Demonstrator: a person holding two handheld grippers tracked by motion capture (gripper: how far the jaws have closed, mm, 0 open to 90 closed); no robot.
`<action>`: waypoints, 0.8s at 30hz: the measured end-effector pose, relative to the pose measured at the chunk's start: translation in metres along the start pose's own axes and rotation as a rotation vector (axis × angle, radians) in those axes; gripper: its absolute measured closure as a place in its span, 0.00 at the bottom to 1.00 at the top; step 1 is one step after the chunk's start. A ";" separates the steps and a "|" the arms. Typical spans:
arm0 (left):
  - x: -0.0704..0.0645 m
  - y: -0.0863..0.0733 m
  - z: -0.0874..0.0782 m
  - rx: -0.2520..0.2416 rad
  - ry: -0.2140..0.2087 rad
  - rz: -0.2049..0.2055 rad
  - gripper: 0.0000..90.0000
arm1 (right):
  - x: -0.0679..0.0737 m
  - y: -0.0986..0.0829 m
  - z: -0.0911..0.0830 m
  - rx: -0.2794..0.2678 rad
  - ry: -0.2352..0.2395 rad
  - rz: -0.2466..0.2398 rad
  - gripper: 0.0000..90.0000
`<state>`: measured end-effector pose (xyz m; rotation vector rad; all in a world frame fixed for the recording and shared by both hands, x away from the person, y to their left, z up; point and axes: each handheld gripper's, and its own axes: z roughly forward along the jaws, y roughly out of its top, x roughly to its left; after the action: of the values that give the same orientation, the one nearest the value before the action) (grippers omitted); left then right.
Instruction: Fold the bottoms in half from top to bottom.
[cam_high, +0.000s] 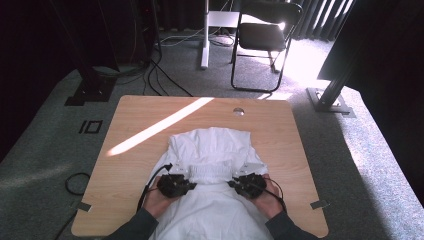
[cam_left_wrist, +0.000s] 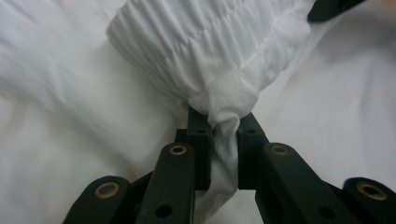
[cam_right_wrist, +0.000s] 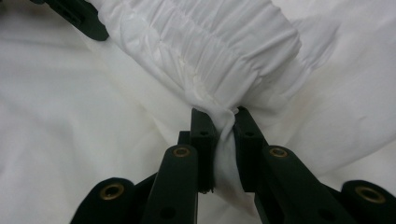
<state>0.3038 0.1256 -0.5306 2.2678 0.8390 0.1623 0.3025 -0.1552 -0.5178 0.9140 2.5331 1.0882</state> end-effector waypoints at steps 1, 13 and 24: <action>-0.001 -0.005 0.006 -0.007 0.021 0.026 0.90 | 0.001 -0.007 0.006 0.022 0.006 0.013 0.91; 0.050 0.032 0.026 0.011 0.149 0.029 0.90 | -0.025 0.014 0.053 0.048 -0.090 0.015 0.90; 0.106 0.068 0.047 0.006 0.220 0.007 0.90 | -0.080 0.064 0.099 0.056 -0.150 0.048 0.90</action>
<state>0.4380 0.1264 -0.5336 2.2869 0.9453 0.4184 0.4369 -0.1152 -0.5427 1.0352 2.4419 0.9288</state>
